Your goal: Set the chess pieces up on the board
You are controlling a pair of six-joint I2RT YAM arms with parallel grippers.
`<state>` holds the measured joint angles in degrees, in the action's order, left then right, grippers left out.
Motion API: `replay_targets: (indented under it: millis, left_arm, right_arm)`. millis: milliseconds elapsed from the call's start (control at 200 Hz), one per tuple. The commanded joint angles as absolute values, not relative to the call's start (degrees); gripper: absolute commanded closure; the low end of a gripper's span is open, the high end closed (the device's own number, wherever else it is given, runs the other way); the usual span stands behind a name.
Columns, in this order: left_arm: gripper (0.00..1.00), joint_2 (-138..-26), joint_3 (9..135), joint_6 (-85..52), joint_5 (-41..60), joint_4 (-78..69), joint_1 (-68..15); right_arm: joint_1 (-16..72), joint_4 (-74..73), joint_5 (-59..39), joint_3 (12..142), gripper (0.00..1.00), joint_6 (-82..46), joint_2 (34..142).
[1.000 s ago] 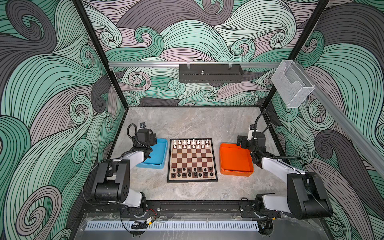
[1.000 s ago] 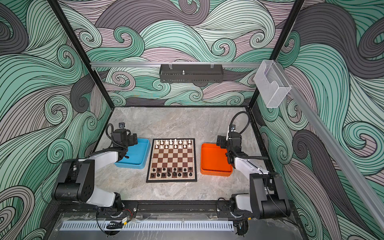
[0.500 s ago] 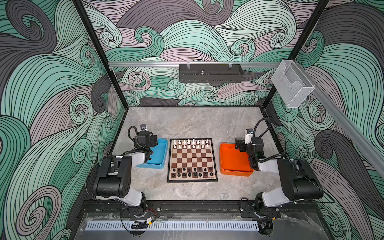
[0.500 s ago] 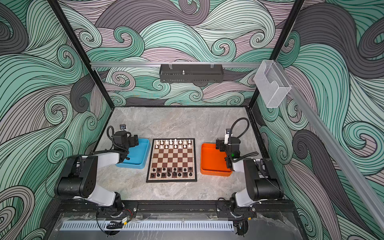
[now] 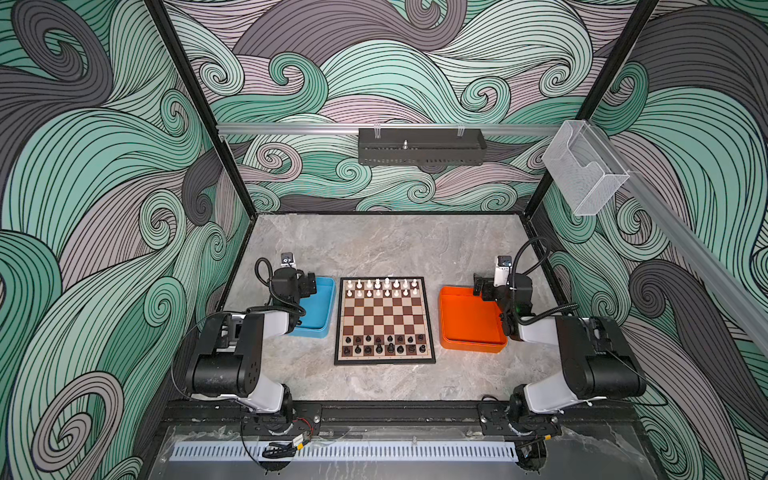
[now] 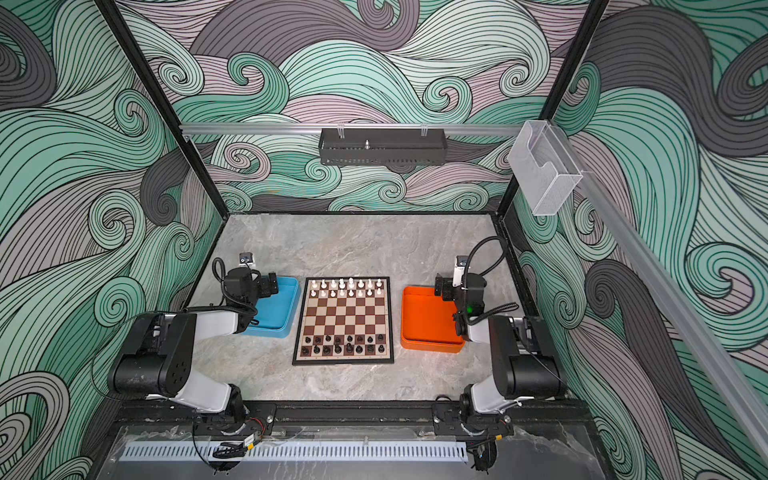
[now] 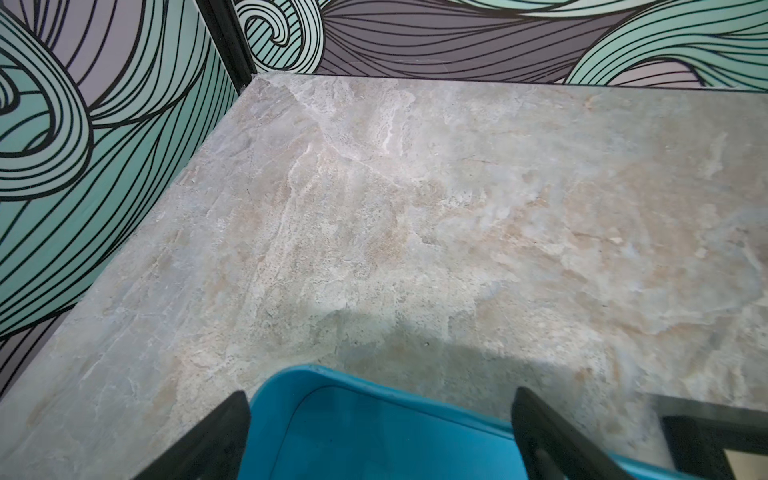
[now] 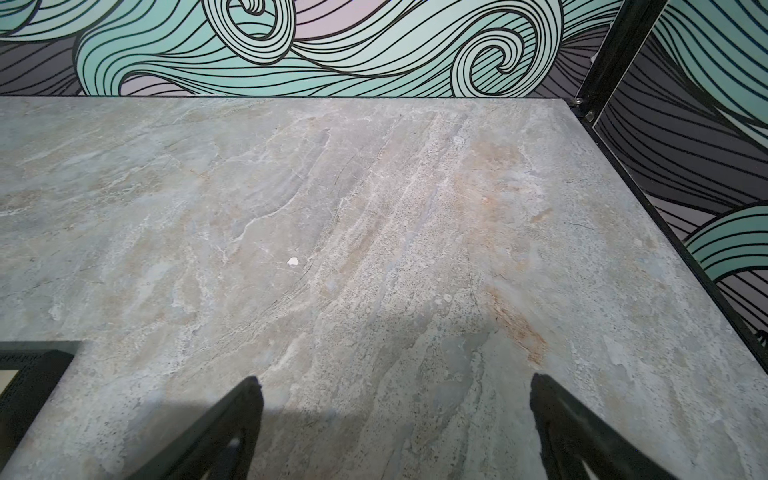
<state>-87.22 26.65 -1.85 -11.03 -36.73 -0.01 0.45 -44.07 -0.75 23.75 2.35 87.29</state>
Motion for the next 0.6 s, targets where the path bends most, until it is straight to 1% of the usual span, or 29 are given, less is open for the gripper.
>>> replay_targets:
  millis: [0,180,595]
  left_arm:
    - [0.01,-87.41,26.16,-0.73,-8.27,-40.10,0.66]
    - [0.01,-87.62,27.20,-1.62,-4.95,-37.93,2.35]
    - [0.01,-87.52,27.39,-1.92,-5.09,-37.49,2.46]
  right_arm:
    - [0.18,-47.17,-3.30,23.79,0.00,2.02,88.05]
    - [0.00,-48.26,-5.05,23.36,0.00,2.35,88.27]
    - [-0.09,-47.90,-3.18,23.55,0.00,1.73,88.16]
